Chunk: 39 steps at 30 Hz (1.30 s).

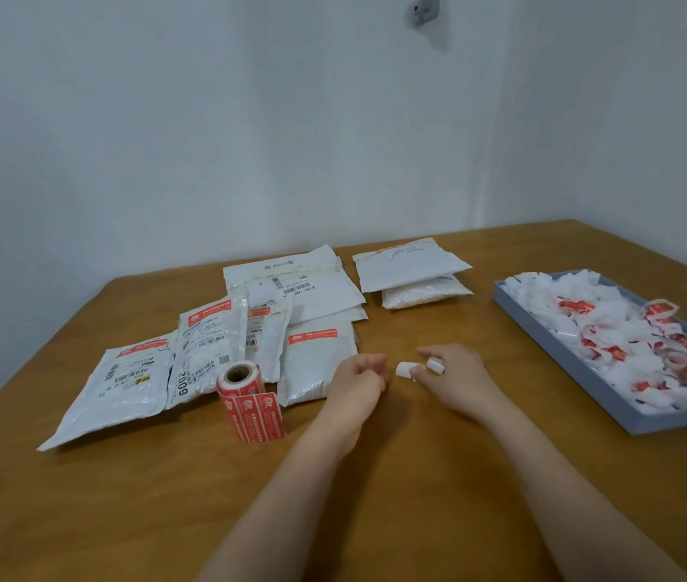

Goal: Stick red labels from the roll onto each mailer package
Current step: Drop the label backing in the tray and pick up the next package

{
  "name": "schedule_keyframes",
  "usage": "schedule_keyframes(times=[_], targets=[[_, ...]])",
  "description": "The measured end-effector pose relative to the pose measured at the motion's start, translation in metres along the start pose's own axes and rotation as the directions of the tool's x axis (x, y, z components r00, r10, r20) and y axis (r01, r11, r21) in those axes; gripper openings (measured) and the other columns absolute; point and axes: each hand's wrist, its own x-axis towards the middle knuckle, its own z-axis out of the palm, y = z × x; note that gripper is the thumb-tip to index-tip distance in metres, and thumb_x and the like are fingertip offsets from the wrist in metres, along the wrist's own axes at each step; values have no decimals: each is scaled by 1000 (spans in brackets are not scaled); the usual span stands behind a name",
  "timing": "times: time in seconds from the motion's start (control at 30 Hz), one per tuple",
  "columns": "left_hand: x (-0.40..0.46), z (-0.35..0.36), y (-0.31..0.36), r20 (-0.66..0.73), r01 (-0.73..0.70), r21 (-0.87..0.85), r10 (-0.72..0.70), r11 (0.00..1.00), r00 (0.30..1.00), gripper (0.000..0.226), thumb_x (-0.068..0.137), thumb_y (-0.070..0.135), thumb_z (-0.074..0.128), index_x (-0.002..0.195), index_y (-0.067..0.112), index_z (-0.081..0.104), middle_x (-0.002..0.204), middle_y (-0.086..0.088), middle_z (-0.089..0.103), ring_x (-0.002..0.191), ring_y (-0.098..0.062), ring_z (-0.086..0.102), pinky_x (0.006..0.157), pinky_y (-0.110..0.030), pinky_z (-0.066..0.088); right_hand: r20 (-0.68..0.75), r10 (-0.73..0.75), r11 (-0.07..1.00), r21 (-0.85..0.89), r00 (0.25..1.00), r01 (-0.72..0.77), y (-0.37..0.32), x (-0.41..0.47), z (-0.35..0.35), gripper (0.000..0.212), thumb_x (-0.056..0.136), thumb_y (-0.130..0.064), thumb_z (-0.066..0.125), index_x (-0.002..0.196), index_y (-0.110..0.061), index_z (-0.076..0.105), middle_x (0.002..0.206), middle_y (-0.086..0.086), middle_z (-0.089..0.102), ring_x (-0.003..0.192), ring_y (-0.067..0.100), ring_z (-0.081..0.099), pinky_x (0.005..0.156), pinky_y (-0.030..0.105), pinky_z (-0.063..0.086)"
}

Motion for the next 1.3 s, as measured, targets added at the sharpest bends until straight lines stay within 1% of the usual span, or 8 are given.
schedule_keyframes(times=[0.13,0.2,0.27,0.4,0.63,0.9,1.13,1.3], targets=[[0,3,-3,110,69,-117,-56,991,992,60,81,-20,41,132,9,52,126,-6,59,116,-16,57,103,-31,46,15,-90,996,1,996,90,1,-7,2,32,95,-25,56,126,-26,61,131,-1,57,122,19,46,101,28,35],[-1,6,-4,138,71,-128,-53,989,989,62,81,-21,40,136,6,49,127,-6,60,116,-16,56,103,-29,46,16,-114,993,5,993,114,4,-9,0,28,93,-20,59,121,-22,66,123,-1,62,109,11,52,86,19,38],[-3,11,-2,160,70,-151,-46,986,986,60,82,-21,40,135,4,49,127,-8,60,115,-17,57,99,-27,47,2,-114,993,35,993,114,8,-11,-2,27,90,-15,64,116,-19,68,118,1,64,97,6,53,72,10,36],[-11,24,3,226,120,-234,-66,965,972,53,83,-20,39,129,2,52,121,-14,64,109,-21,64,94,-28,53,-56,-85,995,44,995,88,18,-16,-10,13,87,-17,67,99,-18,72,106,-1,66,96,11,58,72,17,40],[-24,52,12,282,117,-262,-40,958,958,45,87,-17,39,121,5,58,120,-14,63,104,-23,67,90,-31,56,-220,1,998,66,975,14,41,-24,-36,6,87,-14,66,85,-19,69,90,-5,64,79,3,55,59,10,35],[-36,90,28,323,58,-236,22,970,946,45,86,-19,38,119,3,59,118,-15,63,101,-23,69,87,-28,56,-621,130,985,169,773,-31,77,-42,-79,26,91,-4,57,113,-15,65,114,3,66,103,15,59,80,23,43],[-43,115,37,323,-16,-195,79,981,943,37,89,-15,40,112,5,61,121,-14,62,105,-21,66,92,-29,54,-700,296,955,213,650,-206,115,-47,-106,38,90,0,60,124,-16,59,129,5,59,120,21,53,90,28,43],[-43,125,37,329,-12,-174,69,985,942,36,90,-14,41,113,5,61,119,-13,62,106,-22,66,93,-30,54,-707,317,947,204,632,-246,130,-50,-109,44,89,-1,61,130,-15,54,135,6,55,131,23,42,104,36,39]])
